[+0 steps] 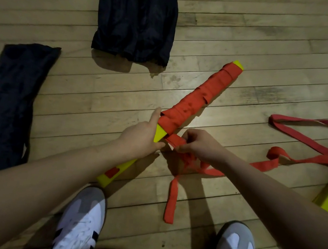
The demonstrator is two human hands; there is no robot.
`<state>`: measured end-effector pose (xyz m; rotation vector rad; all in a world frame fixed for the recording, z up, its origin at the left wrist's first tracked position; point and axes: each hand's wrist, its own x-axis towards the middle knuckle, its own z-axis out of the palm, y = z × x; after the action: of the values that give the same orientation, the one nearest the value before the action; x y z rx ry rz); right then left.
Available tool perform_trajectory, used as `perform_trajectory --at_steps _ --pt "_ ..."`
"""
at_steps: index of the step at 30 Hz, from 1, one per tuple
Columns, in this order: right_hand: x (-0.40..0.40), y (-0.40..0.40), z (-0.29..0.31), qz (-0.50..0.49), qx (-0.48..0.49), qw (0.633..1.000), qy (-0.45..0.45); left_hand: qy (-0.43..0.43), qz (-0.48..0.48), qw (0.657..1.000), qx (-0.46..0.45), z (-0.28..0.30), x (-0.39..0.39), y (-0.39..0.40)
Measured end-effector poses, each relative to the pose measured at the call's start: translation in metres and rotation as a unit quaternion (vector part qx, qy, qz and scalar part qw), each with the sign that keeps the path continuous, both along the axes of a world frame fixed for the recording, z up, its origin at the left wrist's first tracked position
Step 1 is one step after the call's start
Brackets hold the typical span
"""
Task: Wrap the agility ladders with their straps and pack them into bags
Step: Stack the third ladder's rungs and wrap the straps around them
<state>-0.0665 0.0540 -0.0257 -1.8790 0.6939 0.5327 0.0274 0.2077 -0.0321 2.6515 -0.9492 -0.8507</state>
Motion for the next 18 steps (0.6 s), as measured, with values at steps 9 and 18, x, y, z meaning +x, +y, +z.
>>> perform_trajectory --at_steps 9,18 --pt "0.0007 0.0052 -0.0063 -0.088 0.098 0.991 -0.027 0.073 -0.014 0.997 -0.028 0.0000 -0.0016 -0.0025" --pt "0.0012 0.0041 -0.0066 -0.072 0.124 0.990 -0.009 0.086 0.008 0.995 -0.044 -0.0062 -0.0041 -0.0032"
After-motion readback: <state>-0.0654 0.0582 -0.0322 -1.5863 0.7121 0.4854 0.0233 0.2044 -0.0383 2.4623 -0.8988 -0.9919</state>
